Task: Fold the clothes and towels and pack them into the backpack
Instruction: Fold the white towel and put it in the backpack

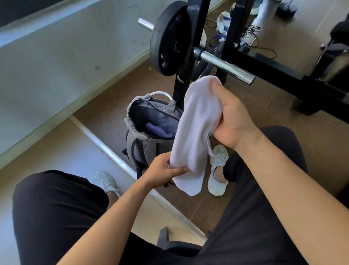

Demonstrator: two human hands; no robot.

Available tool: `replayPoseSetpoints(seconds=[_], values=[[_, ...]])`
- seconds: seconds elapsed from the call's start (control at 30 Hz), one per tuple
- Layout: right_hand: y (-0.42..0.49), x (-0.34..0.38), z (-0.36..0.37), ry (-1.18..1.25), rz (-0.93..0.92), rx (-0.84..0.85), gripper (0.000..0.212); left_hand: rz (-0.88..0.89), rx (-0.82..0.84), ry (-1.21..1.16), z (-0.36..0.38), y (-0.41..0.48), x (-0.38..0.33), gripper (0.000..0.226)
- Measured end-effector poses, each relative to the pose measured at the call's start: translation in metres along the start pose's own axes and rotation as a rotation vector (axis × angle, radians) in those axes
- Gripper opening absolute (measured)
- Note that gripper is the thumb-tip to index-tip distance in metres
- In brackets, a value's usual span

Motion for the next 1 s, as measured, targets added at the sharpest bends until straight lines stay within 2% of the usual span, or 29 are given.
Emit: replayPoseSetpoints(seconds=[0.07,0.13,0.2,0.27,0.37,0.43,0.5,0.6,0.7,0.87,1.0], values=[[0.004,0.006,-0.009,0.032,-0.03,-0.031,0.053,-0.119,-0.01,0.103,-0.003,-0.004,0.023,0.036],[0.008,0.008,-0.024,0.018,-0.054,-0.081,0.051,-0.197,-0.068,0.228,-0.014,-0.008,0.045,0.043],[0.011,0.006,-0.04,-0.032,-0.074,-0.158,0.045,-0.243,-0.151,0.156,-0.025,-0.012,0.061,0.047],[0.012,-0.004,-0.055,-0.107,-0.083,-0.22,0.038,-0.229,-0.227,0.038,-0.036,-0.016,0.064,0.044],[0.015,-0.025,-0.071,-0.302,-0.094,-0.276,0.025,-0.156,-0.293,-0.081,-0.046,-0.022,0.053,0.024],[0.019,-0.035,-0.075,-0.455,-0.089,-0.263,0.029,-0.124,-0.342,-0.113,-0.055,-0.027,0.044,0.032],[0.023,-0.039,-0.075,-0.597,-0.093,-0.235,0.029,-0.097,-0.361,-0.077,-0.063,-0.031,0.039,0.031],[0.026,-0.038,-0.074,-0.727,-0.112,-0.192,0.016,-0.072,-0.469,0.062,-0.083,-0.041,0.037,0.024],[0.032,-0.041,-0.078,-0.83,-0.14,-0.199,0.006,-0.076,-0.621,0.011,-0.107,-0.056,0.035,0.024],[0.042,-0.046,-0.091,-0.818,-0.133,-0.286,0.012,-0.177,-0.811,-0.055,-0.133,-0.077,0.04,0.021],[0.036,-0.036,-0.115,-0.629,-0.166,-0.521,0.012,-0.271,-0.96,-0.09,-0.146,-0.094,0.043,0.013]])
Point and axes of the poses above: each hand's wrist, its own y-axis towards the middle knuckle, its own z-axis out of the palm, x = y × z, the point moved 10 cm from there along y, towards the middle knuckle, and after that the axes turned 1 degree about -y, right-handed, at the moved point
